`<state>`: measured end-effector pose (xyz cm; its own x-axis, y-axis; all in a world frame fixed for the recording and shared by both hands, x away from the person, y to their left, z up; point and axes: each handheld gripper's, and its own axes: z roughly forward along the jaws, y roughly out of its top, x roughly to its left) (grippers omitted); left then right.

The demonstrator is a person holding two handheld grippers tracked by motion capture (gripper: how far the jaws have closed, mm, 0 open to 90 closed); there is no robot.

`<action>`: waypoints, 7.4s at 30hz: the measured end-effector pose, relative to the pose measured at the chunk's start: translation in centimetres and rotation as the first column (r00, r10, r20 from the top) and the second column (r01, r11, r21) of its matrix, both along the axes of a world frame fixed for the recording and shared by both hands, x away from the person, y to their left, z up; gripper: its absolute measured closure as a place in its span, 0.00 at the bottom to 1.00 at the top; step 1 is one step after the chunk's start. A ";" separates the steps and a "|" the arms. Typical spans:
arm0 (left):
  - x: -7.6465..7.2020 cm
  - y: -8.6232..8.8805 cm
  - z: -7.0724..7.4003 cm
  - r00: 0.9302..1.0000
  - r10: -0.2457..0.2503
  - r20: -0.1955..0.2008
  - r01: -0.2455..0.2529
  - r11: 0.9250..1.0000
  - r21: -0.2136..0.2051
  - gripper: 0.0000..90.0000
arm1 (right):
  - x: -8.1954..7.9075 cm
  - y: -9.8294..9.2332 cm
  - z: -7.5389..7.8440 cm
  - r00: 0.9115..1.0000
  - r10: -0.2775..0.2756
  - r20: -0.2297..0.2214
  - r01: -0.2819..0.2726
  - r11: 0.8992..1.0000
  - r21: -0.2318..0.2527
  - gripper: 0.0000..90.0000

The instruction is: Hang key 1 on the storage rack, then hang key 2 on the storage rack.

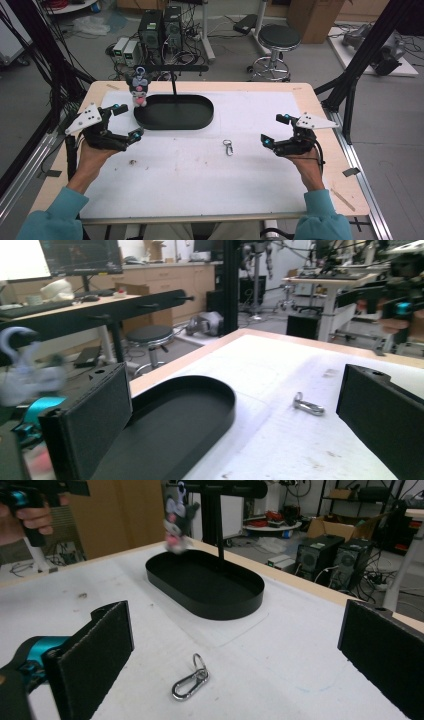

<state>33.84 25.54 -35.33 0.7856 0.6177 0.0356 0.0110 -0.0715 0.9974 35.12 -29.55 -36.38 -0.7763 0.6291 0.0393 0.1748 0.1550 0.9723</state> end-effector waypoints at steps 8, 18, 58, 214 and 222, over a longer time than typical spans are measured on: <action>-0.6 0.0 -1.4 1.000 -0.005 0.002 0.005 1.000 0.004 0.02 | -0.6 0.2 -0.7 1.000 0.001 0.008 -0.001 1.000 -0.011 0.01; -0.8 0.0 -2.8 0.999 -0.033 -0.014 0.033 0.999 -0.002 0.02 | -1.0 0.2 -1.1 1.000 0.007 0.015 -0.007 1.000 -0.002 0.01; -0.7 -0.7 -3.1 0.997 -0.078 -0.022 0.078 0.997 0.019 0.02 | 4.0 5.9 0.6 0.963 0.229 -0.139 -0.257 0.936 -0.239 0.01; 1.3 -5.2 -0.7 0.970 -0.224 -0.088 0.231 0.970 0.075 0.02 | 6.1 13.2 1.5 0.853 0.500 -0.150 -0.518 0.846 -0.129 0.98; 2.0 -6.8 0.0 0.960 -0.265 -0.091 0.272 0.959 0.078 0.03 | 5.5 13.8 2.0 0.845 0.525 -0.105 -0.534 0.840 -0.098 0.98</action>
<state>35.89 18.76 -35.30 0.9247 0.3806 0.0122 0.0572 -0.1704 0.9837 40.62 -15.70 -34.33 -0.9903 0.1262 0.0588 0.1007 0.3569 0.9287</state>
